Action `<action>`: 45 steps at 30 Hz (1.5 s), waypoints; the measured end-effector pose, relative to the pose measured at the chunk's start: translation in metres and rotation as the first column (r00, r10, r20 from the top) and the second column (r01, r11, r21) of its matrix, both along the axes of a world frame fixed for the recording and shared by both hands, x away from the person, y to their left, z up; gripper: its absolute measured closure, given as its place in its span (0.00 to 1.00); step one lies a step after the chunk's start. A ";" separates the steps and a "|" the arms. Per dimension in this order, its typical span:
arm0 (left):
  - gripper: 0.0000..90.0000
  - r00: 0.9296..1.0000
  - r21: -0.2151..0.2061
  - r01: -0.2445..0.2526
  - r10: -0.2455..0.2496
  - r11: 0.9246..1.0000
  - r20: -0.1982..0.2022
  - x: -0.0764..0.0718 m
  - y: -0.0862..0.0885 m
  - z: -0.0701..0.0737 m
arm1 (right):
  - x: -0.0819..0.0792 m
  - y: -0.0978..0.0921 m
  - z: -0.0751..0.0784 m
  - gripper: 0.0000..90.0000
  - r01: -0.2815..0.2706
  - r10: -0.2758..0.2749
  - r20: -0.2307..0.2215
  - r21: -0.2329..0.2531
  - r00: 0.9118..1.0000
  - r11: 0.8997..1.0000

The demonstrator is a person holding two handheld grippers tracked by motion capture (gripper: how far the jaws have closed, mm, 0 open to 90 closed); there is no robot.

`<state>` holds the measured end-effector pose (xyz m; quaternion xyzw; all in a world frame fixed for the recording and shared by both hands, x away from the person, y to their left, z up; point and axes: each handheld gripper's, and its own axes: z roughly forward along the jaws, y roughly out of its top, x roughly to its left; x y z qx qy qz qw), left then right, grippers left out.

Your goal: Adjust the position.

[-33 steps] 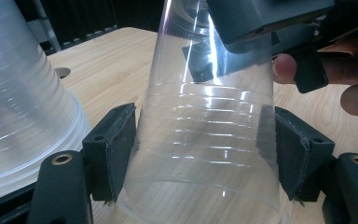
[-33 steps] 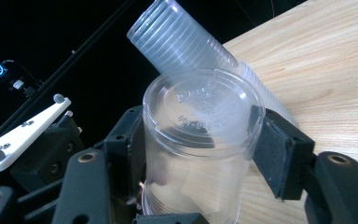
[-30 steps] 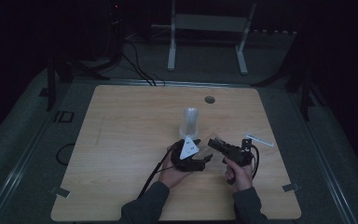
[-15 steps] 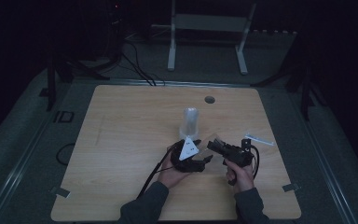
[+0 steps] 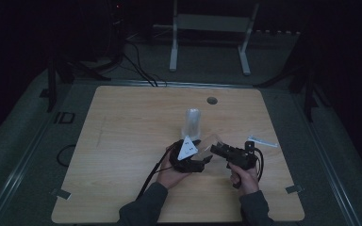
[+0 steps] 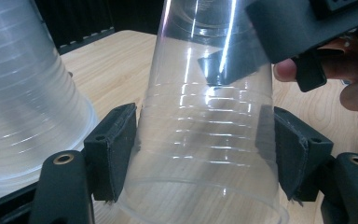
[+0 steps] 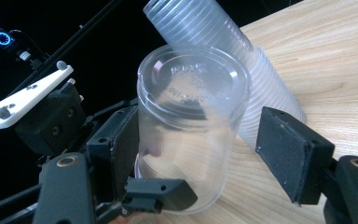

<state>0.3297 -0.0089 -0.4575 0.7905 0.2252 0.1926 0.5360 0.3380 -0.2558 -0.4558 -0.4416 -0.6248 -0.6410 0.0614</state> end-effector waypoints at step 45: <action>0.34 0.992 0.022 0.098 -0.096 0.995 -0.086 0.010 0.020 0.013 | -0.005 -0.012 0.011 0.36 0.011 0.004 0.055 -0.270 0.998 0.963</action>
